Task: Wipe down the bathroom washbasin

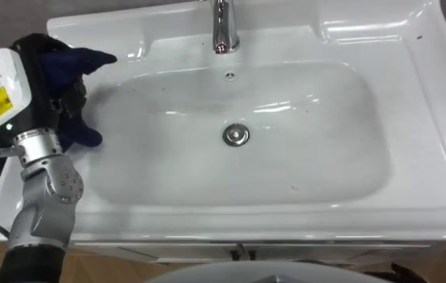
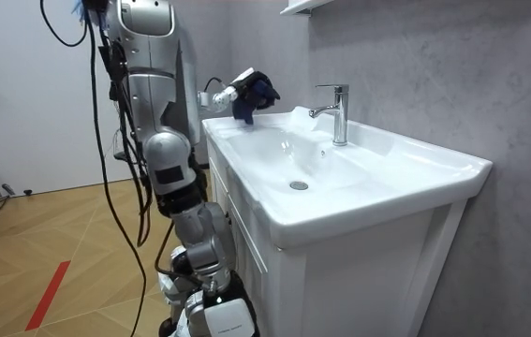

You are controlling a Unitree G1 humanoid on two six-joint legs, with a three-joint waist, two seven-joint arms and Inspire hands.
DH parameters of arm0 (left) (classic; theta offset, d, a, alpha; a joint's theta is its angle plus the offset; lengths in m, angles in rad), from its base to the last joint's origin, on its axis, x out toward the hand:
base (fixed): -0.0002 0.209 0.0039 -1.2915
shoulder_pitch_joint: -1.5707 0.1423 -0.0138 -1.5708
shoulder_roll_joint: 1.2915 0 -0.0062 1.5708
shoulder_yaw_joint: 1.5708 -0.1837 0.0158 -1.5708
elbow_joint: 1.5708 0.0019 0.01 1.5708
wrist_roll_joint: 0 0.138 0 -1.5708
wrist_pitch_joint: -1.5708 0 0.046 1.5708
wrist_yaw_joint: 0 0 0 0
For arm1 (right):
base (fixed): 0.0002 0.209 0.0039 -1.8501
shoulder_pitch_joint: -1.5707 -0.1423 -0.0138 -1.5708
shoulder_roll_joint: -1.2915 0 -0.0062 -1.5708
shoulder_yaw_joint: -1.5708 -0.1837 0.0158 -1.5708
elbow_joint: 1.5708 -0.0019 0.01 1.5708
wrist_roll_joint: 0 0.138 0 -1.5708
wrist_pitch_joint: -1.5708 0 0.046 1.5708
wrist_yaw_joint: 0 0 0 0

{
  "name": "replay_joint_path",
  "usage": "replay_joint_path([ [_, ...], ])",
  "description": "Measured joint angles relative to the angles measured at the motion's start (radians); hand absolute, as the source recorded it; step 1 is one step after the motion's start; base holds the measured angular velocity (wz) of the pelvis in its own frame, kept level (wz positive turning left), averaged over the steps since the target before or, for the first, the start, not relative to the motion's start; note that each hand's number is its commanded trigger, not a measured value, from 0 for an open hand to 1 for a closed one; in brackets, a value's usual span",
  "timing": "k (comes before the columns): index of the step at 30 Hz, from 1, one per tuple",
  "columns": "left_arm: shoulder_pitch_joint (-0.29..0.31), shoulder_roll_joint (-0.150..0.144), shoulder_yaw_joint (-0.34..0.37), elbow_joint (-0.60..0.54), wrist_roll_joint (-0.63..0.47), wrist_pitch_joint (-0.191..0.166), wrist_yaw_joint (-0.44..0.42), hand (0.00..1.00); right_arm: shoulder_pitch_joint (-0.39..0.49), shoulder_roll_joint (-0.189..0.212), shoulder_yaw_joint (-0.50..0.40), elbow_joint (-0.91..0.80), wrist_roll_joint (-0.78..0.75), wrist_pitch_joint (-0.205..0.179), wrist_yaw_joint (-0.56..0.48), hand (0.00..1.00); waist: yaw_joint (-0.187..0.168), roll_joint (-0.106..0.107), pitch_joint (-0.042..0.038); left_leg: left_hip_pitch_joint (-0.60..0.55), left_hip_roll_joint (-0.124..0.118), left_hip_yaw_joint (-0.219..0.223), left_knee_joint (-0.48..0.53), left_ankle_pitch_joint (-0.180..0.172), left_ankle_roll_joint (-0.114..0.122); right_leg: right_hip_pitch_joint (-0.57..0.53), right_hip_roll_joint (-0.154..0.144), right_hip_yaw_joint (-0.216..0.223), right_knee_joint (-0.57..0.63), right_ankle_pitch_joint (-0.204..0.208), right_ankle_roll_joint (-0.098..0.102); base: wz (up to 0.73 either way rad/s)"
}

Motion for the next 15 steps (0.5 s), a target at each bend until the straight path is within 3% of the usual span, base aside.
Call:
replay_joint_path([
  [9, 0.057, 0.000, 0.058, 0.031, -0.001, 0.034, 0.004, 1.00, 0.016, -0.001, 0.000, 0.011, -0.001, 0.006, 0.020, 0.00, 0.038, 0.003, -0.0020, 0.013, 0.000, -0.002, 0.000, 0.000, 0.000, 0.019, 0.001, -0.002, -0.008, 0.001, 0.001, 0.03],
  [15, 0.062, 0.000, 0.057, 0.034, 0.000, 0.052, -0.001, 1.00, 0.009, -0.002, -0.001, 0.015, -0.013, 0.010, 0.021, 0.00, 0.030, 0.003, -0.0015, 0.010, -0.002, -0.011, 0.000, 0.000, 0.000, 0.021, -0.002, -0.017, -0.007, 0.001, 0.002, 0.06],
])
